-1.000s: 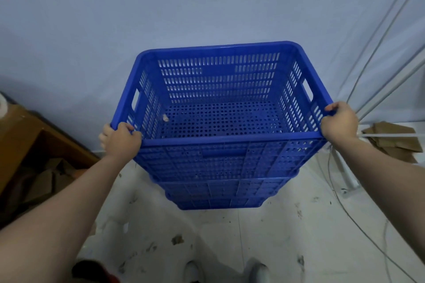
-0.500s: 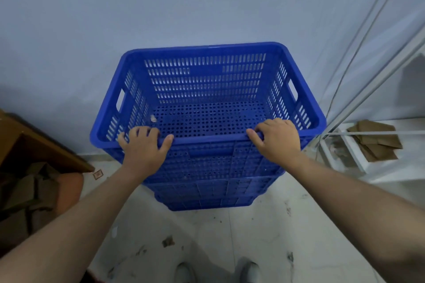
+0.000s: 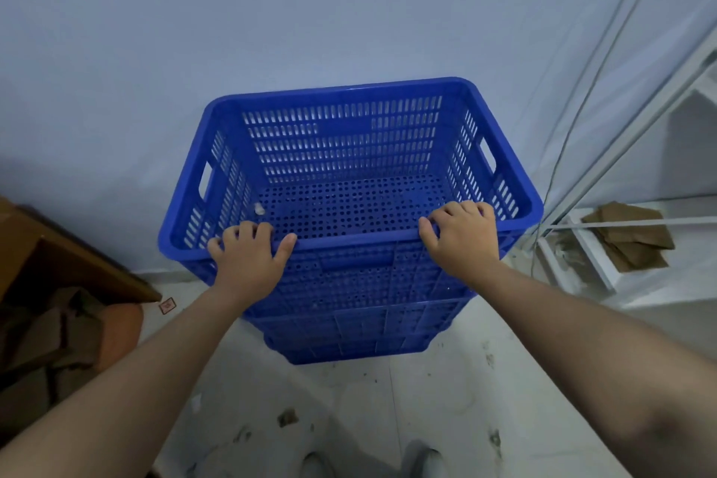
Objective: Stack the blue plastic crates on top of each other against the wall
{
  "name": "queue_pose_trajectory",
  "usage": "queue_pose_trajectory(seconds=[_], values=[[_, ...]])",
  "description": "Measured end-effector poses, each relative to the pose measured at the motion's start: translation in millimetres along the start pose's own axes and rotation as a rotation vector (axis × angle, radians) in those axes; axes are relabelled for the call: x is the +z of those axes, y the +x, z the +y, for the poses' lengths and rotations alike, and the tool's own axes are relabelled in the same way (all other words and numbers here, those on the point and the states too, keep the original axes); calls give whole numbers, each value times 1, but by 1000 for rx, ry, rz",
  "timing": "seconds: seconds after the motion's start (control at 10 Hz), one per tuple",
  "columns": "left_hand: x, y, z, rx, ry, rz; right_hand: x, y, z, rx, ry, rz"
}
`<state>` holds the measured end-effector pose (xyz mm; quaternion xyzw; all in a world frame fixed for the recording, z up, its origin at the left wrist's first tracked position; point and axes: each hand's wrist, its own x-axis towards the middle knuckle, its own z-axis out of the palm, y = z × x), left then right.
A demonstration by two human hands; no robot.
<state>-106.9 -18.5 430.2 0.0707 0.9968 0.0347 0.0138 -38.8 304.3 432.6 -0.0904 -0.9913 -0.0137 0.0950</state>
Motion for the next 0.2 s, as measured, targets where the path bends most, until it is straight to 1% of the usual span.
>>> queue_pose_trajectory(seconds=[0.1,0.2], values=[[-12,6,5,-14,-102,-50,-11,12,0,10,90,-92],[-12,-17,-3,59,-219,66,-23,-12,7,66,392,-36]])
